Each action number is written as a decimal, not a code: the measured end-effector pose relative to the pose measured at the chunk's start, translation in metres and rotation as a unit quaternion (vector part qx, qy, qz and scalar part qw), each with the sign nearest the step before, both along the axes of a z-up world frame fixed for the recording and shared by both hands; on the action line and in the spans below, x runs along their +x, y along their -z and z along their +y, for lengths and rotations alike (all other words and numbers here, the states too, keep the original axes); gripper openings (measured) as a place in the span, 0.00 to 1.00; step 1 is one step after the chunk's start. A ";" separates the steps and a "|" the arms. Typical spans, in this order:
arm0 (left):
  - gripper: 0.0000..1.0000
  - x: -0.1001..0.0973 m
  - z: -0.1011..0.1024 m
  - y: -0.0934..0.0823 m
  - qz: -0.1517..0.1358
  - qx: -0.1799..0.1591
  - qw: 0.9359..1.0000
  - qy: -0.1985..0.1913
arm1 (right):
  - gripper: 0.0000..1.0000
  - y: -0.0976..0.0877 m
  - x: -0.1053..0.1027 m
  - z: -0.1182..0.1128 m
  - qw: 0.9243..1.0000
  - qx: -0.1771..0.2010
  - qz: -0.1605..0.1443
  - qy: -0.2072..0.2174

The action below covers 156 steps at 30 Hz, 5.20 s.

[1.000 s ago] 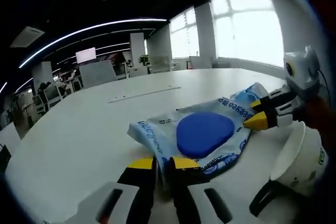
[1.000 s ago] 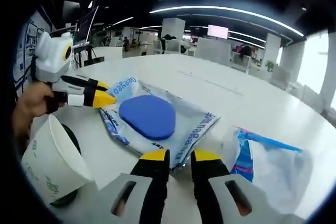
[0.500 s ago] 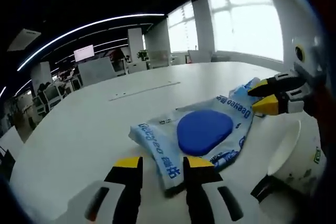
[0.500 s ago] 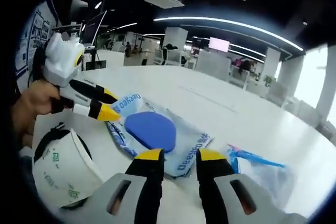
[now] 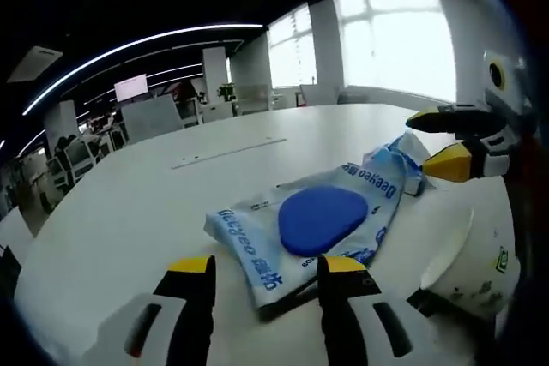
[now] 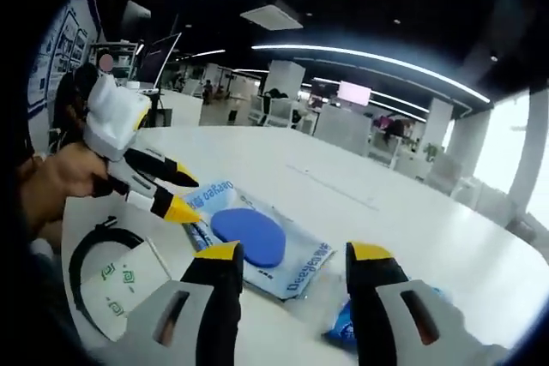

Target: Arrange the tabletop items into an orderly group along one side of the table until the central work area is clear of visible clutter.

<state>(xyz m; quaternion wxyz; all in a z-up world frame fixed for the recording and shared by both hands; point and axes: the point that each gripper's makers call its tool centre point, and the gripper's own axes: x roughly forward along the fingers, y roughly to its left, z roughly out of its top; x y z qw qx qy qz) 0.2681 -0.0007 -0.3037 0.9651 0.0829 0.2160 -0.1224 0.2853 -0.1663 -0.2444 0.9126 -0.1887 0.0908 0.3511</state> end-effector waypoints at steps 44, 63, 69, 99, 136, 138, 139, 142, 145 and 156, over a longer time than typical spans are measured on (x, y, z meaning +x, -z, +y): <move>1.00 -0.016 -0.026 -0.086 -0.158 -0.140 0.970 0.120 | 0.97 -0.019 -0.023 -0.025 0.994 0.094 0.013 0.050; 1.00 -0.040 -0.026 -0.104 -0.164 -0.128 0.968 0.141 | 0.99 -0.024 -0.039 -0.027 0.995 0.094 0.016 0.042; 1.00 -0.048 -0.027 -0.100 -0.148 -0.123 0.970 0.146 | 0.99 -0.031 -0.052 -0.029 0.995 0.098 0.009 0.036; 1.00 -0.117 0.005 -0.118 -0.181 -0.128 0.964 0.148 | 0.99 -0.030 -0.106 -0.038 0.993 0.116 0.008 0.004; 1.00 -0.125 0.138 -0.143 -0.238 -0.072 0.969 0.007 | 0.96 -0.014 -0.141 -0.044 0.993 0.119 0.013 0.017; 1.00 -0.122 0.138 -0.143 -0.241 -0.074 0.968 0.008 | 0.96 -0.012 -0.141 -0.045 0.993 0.119 0.015 0.018; 1.00 -0.121 0.138 -0.143 -0.244 -0.074 0.967 0.007 | 0.96 -0.011 -0.141 -0.045 0.993 0.119 0.017 0.020; 0.97 -0.120 0.139 -0.146 -0.253 -0.081 0.964 0.007 | 0.96 -0.008 -0.140 -0.047 0.992 0.119 0.019 0.024; 0.95 -0.117 0.142 -0.146 -0.255 -0.082 0.964 0.003 | 0.96 -0.007 -0.141 -0.049 0.992 0.119 0.021 0.026; 0.95 -0.108 0.145 -0.137 -0.238 -0.078 0.968 -0.001 | 0.95 -0.003 -0.144 -0.054 0.992 0.117 0.023 0.030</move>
